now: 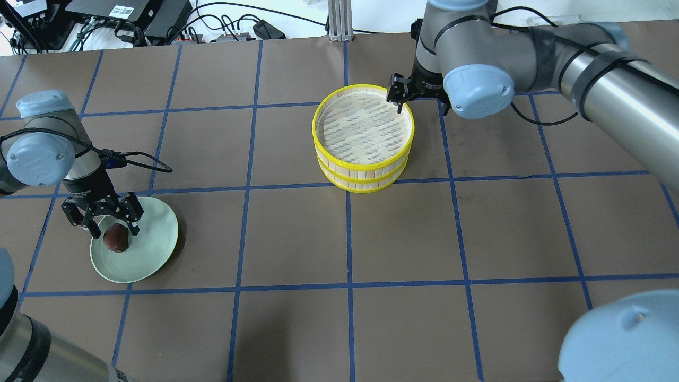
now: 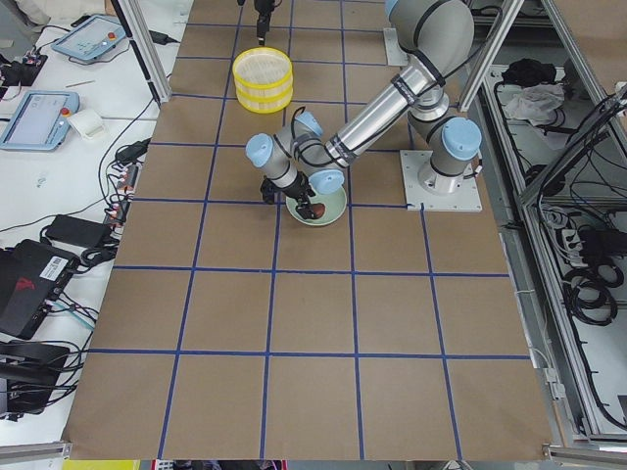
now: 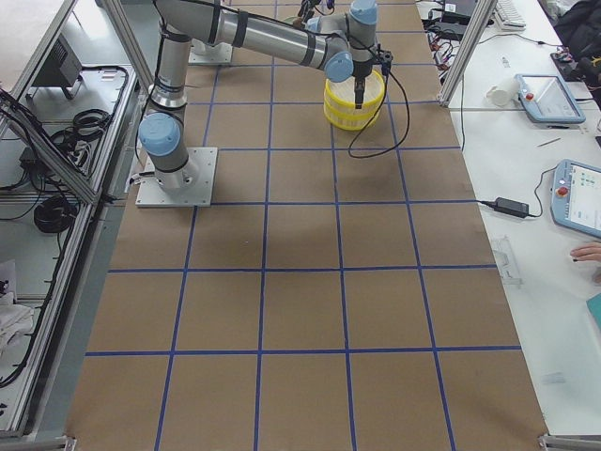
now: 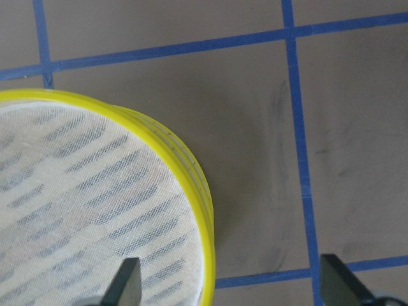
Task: Place buns in different layers of steamer
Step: 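Lower left gripper onto the dark brown bun while right gripper releases and rises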
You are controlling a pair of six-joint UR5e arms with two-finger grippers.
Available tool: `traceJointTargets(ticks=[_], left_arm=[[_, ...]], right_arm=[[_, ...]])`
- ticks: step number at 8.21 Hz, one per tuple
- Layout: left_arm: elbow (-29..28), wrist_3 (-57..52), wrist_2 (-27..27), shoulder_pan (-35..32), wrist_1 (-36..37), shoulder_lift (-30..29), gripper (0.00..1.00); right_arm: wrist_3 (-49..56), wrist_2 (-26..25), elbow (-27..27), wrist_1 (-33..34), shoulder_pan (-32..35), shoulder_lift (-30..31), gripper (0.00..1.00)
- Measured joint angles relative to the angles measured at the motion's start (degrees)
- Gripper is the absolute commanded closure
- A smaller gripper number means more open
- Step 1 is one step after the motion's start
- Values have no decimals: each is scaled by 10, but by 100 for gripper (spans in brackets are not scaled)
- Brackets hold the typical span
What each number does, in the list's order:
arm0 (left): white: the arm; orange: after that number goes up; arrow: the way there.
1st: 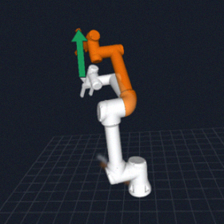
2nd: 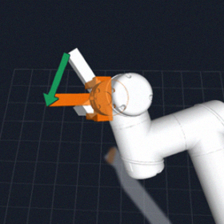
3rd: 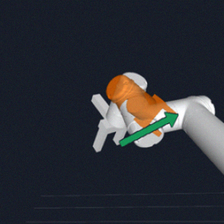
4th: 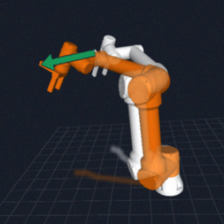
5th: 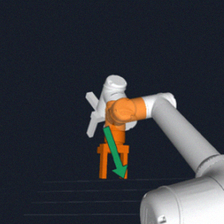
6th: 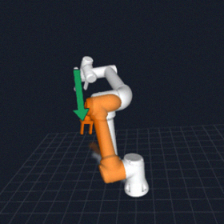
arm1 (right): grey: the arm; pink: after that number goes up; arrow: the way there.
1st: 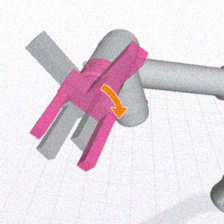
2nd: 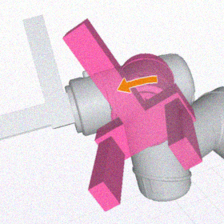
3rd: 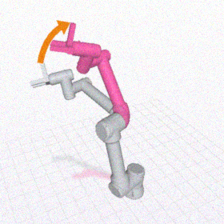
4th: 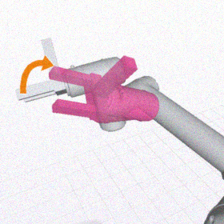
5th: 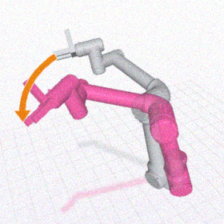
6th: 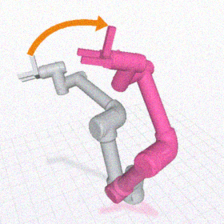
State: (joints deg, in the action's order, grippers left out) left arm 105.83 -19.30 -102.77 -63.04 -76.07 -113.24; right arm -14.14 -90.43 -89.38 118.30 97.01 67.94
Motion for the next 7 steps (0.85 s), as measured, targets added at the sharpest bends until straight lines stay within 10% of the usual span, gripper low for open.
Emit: traceJointTargets(ticks=[3, 5, 7], left_arm=[[2, 0, -2, 0, 3, -3, 30], [3, 0, -2, 0, 3, -3, 96], [2, 0, 1, 0, 3, -3, 100]], right_arm=[[64, 3, 40, -155, -46, 83, 0], [95, 0, 52, -255, -56, 159, 0], [103, 2, 53, -290, -56, 188, 0]])
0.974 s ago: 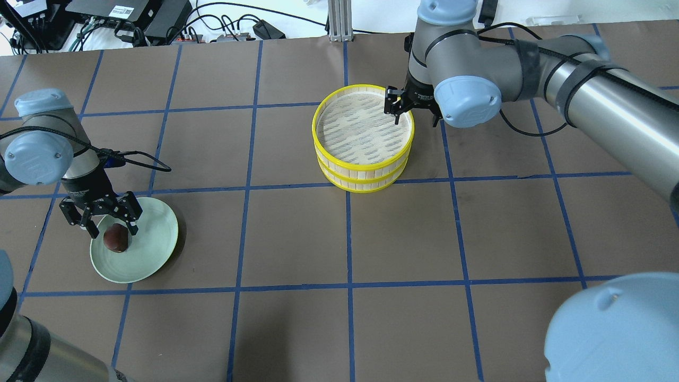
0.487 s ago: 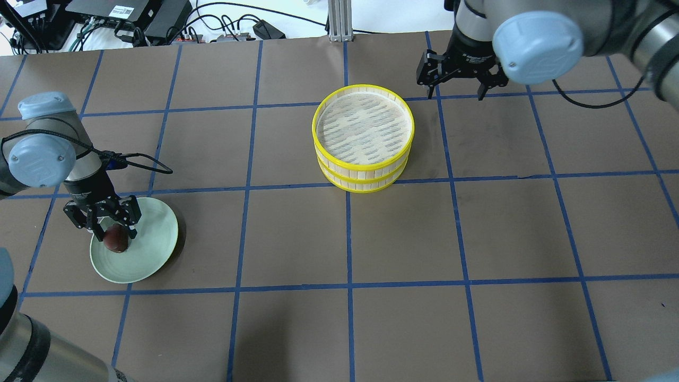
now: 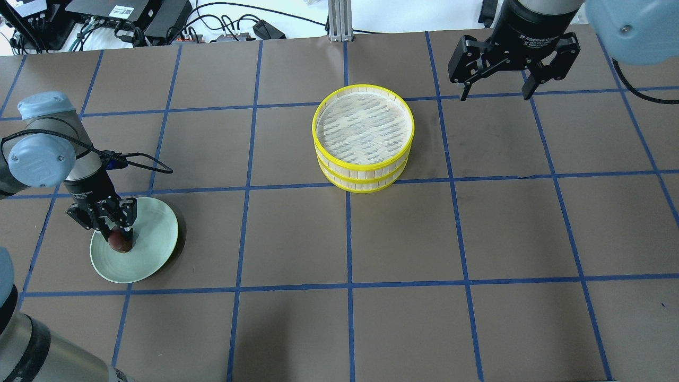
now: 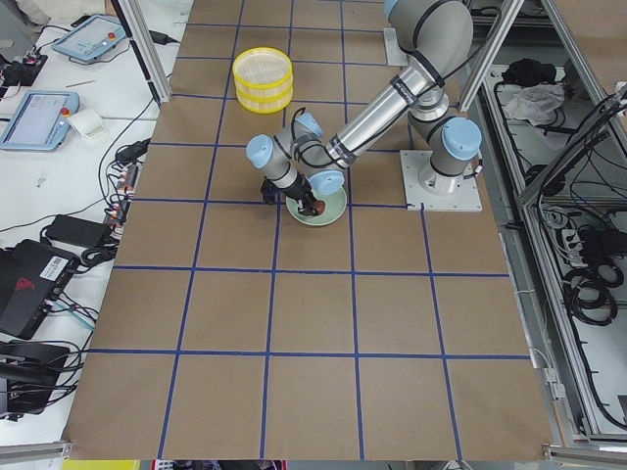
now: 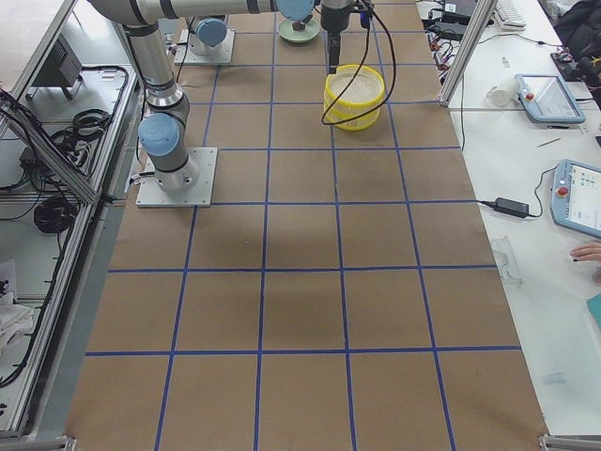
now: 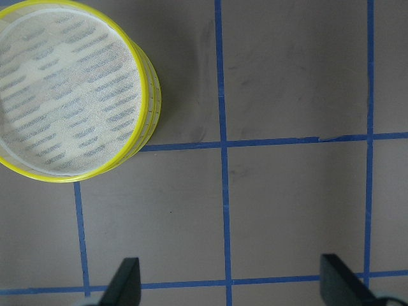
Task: Place buns in different layers of steamer
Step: 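Grasp the dark brown bun with the left gripper and lift it toward the steamer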
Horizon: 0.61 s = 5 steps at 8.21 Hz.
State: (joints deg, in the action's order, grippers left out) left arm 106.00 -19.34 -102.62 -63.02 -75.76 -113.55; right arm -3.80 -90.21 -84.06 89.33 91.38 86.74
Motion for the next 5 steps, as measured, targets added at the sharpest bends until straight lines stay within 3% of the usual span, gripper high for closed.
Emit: traceJointTargets(ticks=[5], left_arm=[[-29, 8, 55, -8, -9, 30, 100]], right_arm=[[7, 0, -5, -2, 0, 4, 0]])
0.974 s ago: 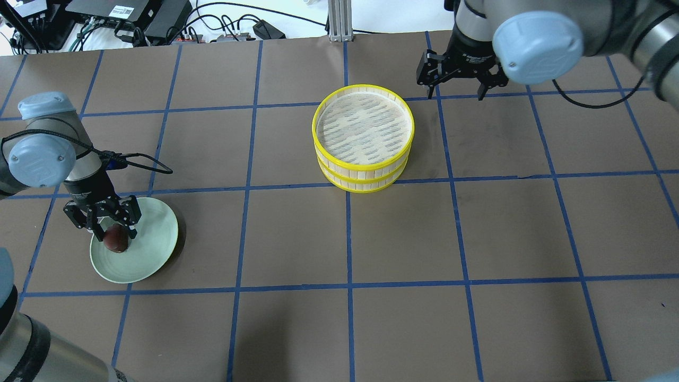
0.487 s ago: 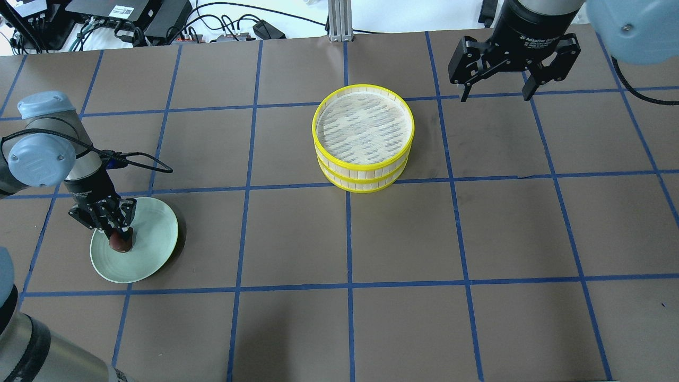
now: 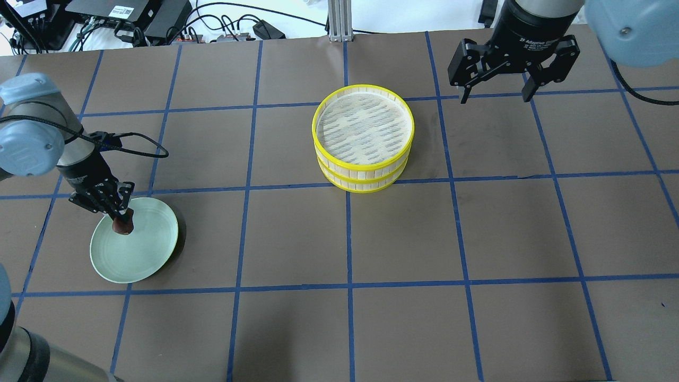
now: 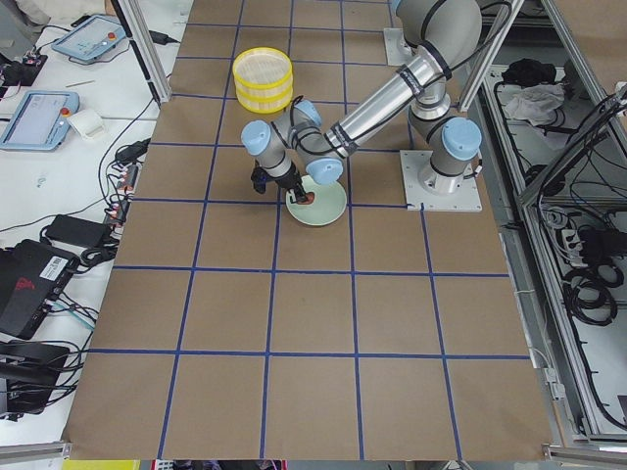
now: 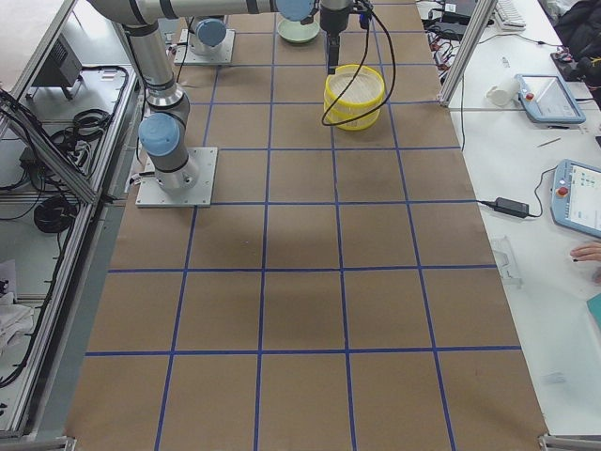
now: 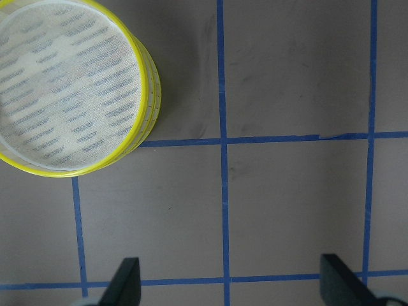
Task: Place buns in different layers of steamer
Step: 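Grasp the dark brown bun with the left gripper and lift it toward the steamer, then lower the dark brown bun into the top steamer tier and open the left gripper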
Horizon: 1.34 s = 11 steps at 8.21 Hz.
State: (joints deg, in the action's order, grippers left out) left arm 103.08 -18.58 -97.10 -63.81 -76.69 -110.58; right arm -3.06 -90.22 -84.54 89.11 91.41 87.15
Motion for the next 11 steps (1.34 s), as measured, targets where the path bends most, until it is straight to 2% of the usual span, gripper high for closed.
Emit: traceJointTargets(ticks=[2, 5, 8, 11], left_arm=[[-45, 7, 45, -27, -14, 29, 100], [-113, 96, 99, -128, -7, 60, 100], [-129, 203, 158, -230, 75, 64, 100], [-125, 303, 234, -304, 165, 54, 100]], right_arm=[[1, -4, -2, 0, 0, 0, 0], [1, -6, -3, 1, -1, 2, 0], [2, -5, -4, 9, -1, 1, 0], [1, -4, -4, 13, -2, -3, 0]])
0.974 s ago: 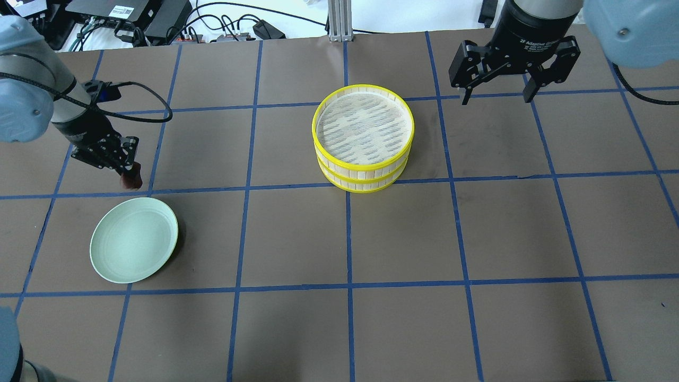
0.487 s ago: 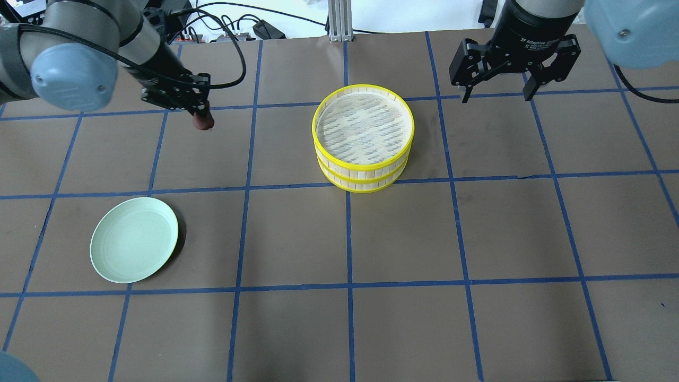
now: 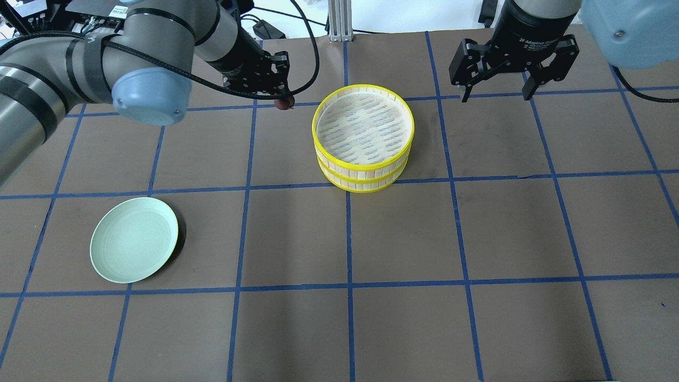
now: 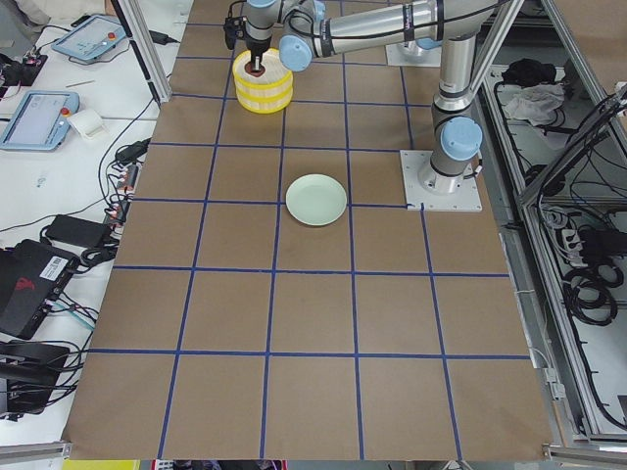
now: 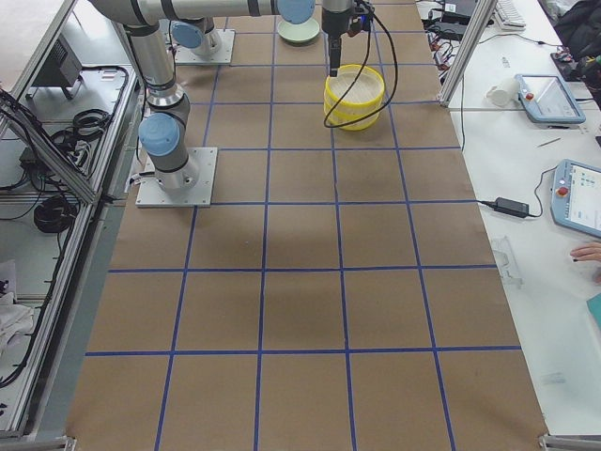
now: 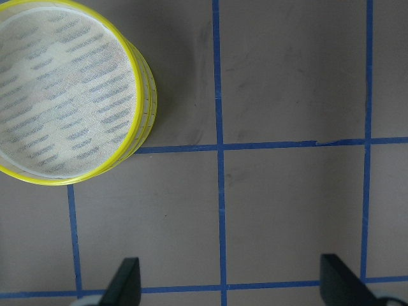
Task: Place buns in different layers of steamer
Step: 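Lower the dark brown bun into the top steamer tier and open the left gripper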
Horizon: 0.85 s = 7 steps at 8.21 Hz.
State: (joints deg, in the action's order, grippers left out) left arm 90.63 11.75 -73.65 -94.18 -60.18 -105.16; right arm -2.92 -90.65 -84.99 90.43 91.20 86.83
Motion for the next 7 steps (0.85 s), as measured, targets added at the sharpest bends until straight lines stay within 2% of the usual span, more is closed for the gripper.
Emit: traceJointTargets(ticks=[3, 4, 5, 6, 7], left_arm=[[2, 68, 54, -60, 78, -37, 100], [2, 87, 62, -75, 108, -58, 86], [3, 98, 64, -87, 133, -75, 63], [3, 105, 64, -94, 147, -88, 32], [3, 109, 63, -96, 153, -98, 6]], right_arm=[[1, 2, 0, 21, -3, 0, 0], [1, 3, 0, 28, -4, -2, 0], [0, 4, 0, 30, -4, -3, 0], [0, 3, -2, 31, -4, -3, 0], [0, 3, -5, 32, -4, -3, 0]])
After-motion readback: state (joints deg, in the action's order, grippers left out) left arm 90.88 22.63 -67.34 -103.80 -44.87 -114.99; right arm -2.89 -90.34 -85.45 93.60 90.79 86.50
